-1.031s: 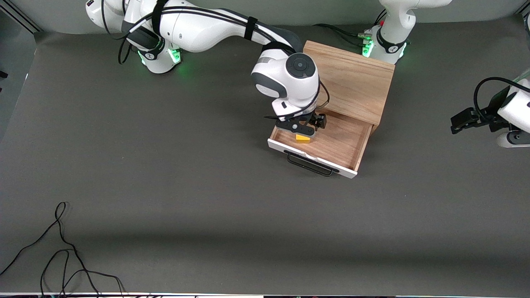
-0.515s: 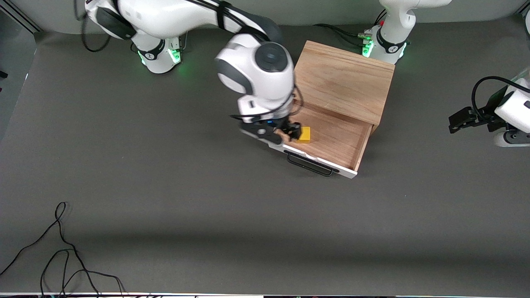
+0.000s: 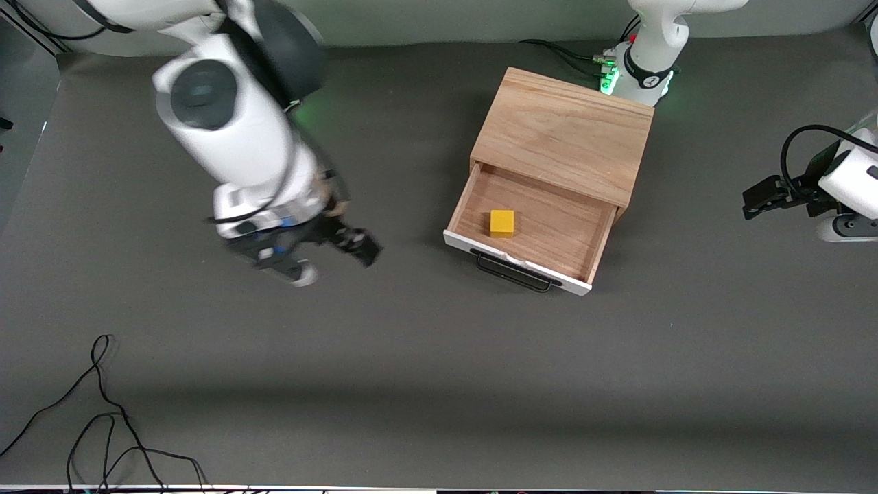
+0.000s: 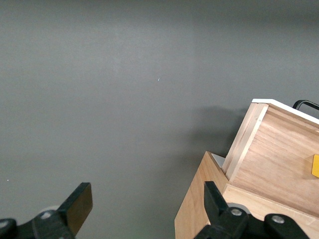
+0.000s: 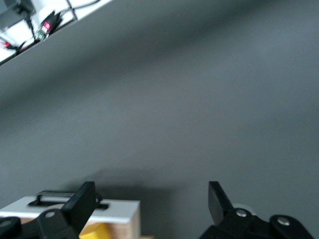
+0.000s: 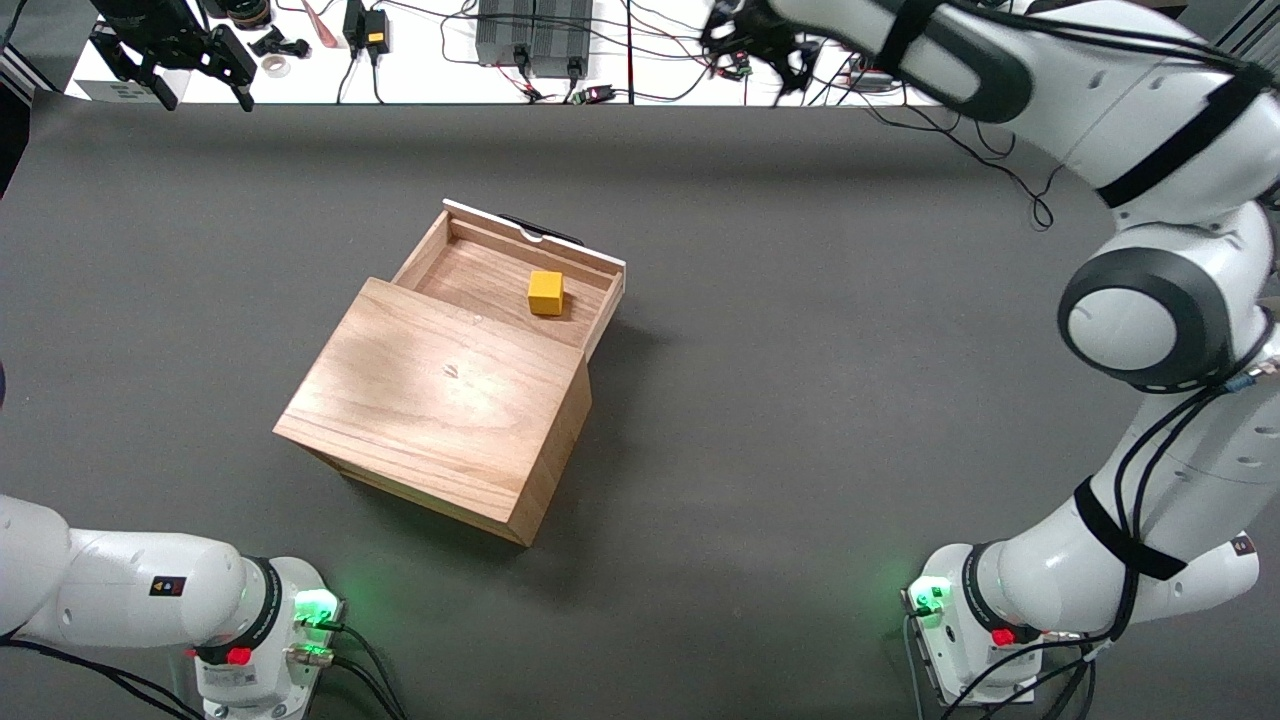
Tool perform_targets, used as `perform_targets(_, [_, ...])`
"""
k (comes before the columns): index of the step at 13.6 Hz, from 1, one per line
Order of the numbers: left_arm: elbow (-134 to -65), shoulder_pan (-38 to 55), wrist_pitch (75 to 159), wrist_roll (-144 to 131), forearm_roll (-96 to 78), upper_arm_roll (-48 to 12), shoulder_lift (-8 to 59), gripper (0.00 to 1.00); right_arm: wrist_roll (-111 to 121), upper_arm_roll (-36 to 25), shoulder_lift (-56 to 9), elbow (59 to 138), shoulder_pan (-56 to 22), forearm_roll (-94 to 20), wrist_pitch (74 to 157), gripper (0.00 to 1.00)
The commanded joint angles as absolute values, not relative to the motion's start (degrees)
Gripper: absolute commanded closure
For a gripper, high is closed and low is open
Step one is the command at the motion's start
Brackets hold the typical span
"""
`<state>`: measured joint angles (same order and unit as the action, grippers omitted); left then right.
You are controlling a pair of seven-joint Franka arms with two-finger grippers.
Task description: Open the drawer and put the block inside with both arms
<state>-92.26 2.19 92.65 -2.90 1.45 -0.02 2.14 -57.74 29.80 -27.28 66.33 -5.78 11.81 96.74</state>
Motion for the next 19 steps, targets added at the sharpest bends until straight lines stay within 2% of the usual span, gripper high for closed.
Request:
perform_targets(1, [-91.5, 1.49, 90.71, -1.67, 0.97, -0.53, 1.58, 0.0, -47.32, 25.41, -21.37, 72.68, -3.26, 8.71, 97.47, 0.0])
perform_targets(6, [-91.41, 1.76, 90.61, -1.41, 1.14, -0.62, 1.58, 0.0, -25.79, 8.73, -14.07, 79.79, -2.2, -4.02, 98.7, 0.0])
perform_targets(9, [-90.53, 2.2, 90.18, -1.32, 1.23, -1.05, 1.49, 0.0, -19.18, 3.27, -9.42, 86.11, -2.29, -4.39, 99.57, 0.0])
perform_targets(11, [-90.53, 2.2, 89.74, -1.58, 0.97, -0.97, 1.49, 0.0, -17.49, 1.68, -6.86, 89.38, -2.37, -3.96, 100.81, 0.0])
perform_targets(19, [-90.7, 2.2, 88.42, -2.29, 0.88, -1.41, 0.88, 0.0, -14.68, 0.62, -8.44, 88.68, -2.29, -3.52, 98.17, 0.0])
